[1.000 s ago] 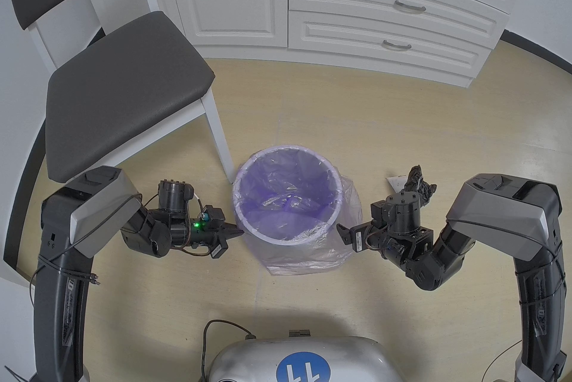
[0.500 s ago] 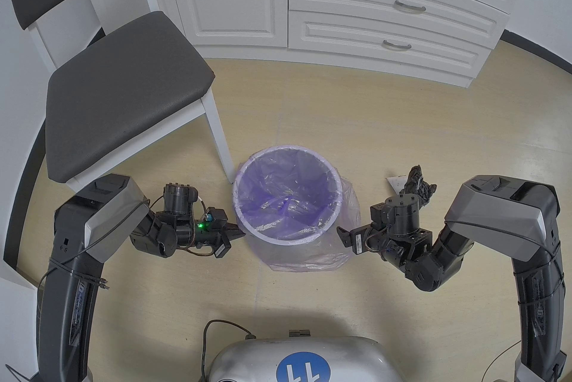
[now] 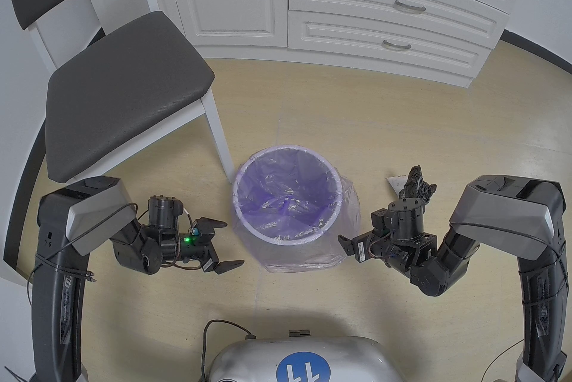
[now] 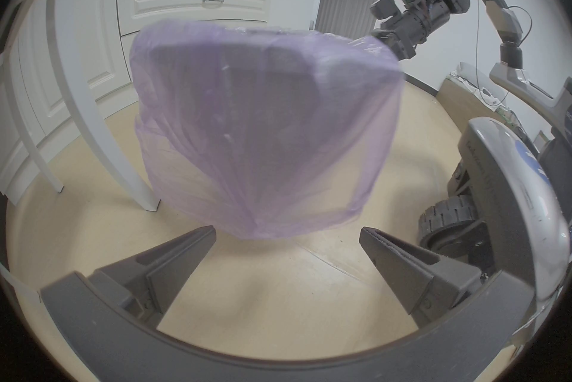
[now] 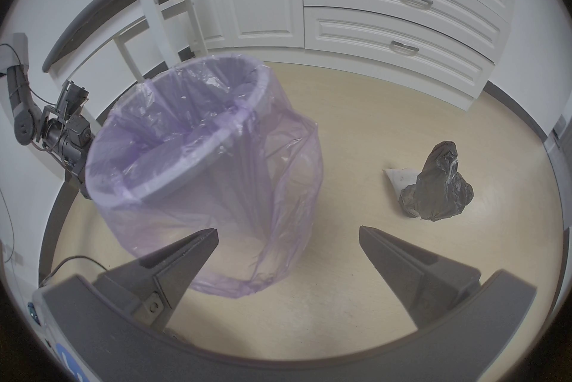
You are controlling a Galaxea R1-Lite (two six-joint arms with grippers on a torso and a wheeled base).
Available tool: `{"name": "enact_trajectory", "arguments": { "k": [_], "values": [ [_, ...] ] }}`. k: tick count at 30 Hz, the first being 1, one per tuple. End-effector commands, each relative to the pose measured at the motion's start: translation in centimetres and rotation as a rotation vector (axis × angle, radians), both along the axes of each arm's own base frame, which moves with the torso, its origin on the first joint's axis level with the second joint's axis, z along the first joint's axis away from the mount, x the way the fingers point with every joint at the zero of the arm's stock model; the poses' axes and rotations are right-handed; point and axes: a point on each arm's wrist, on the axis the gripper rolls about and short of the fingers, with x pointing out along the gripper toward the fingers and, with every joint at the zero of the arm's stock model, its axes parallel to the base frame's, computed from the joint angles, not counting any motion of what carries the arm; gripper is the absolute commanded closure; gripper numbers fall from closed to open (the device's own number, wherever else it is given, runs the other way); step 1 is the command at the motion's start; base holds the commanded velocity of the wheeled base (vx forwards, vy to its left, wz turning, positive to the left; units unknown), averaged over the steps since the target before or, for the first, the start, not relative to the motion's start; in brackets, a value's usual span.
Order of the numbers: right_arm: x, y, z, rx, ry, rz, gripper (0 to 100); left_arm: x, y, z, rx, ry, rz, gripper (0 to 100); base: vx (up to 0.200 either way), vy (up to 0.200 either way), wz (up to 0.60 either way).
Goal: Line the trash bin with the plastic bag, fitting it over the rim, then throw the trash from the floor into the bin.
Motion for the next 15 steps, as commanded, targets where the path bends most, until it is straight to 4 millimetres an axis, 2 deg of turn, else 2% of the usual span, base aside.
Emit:
{"name": "enact_trajectory", "arguments": {
  "k": [1, 3, 4, 5, 6, 12, 15],
  "values": [
    [-0.2, 0.2, -1.3, -0.025, 0.023, 0.034, 0, -3.8, 1.5, 3.3, -0.031, -0.061, 0.019, 0, 0.0, 0.0, 0.0],
    [1.1, 0.4, -2.8, -0.019, 0.027, 0.023, 0, -5.2, 1.6, 3.9, -0.068, -0.05, 0.022, 0, 0.0, 0.0, 0.0],
    [1.1, 0.4, -2.8, -0.019, 0.027, 0.023, 0, -5.2, 1.6, 3.9, -0.068, -0.05, 0.022, 0, 0.0, 0.0, 0.0],
    [2.4, 0.3, -4.0, -0.001, 0.026, 0.002, 0, -5.7, 1.7, 4.3, -0.096, -0.07, 0.035, 0, 0.0, 0.0, 0.0],
    [2.9, 0.3, -4.4, 0.013, 0.028, -0.006, 0, -5.9, 1.7, 4.6, -0.113, -0.082, 0.043, 0, 0.0, 0.0, 0.0],
    [5.7, 1.5, -5.6, 0.129, 0.076, -0.02, 0, -7.0, 1.7, 6.3, -0.27, -0.198, 0.088, 0, 0.0, 0.0, 0.0],
    [6.7, 2.3, -5.8, 0.163, 0.126, -0.037, 0, -8.3, 1.9, 7.3, -0.275, -0.175, 0.105, 0, 0.0, 0.0, 0.0]
  ]
}}
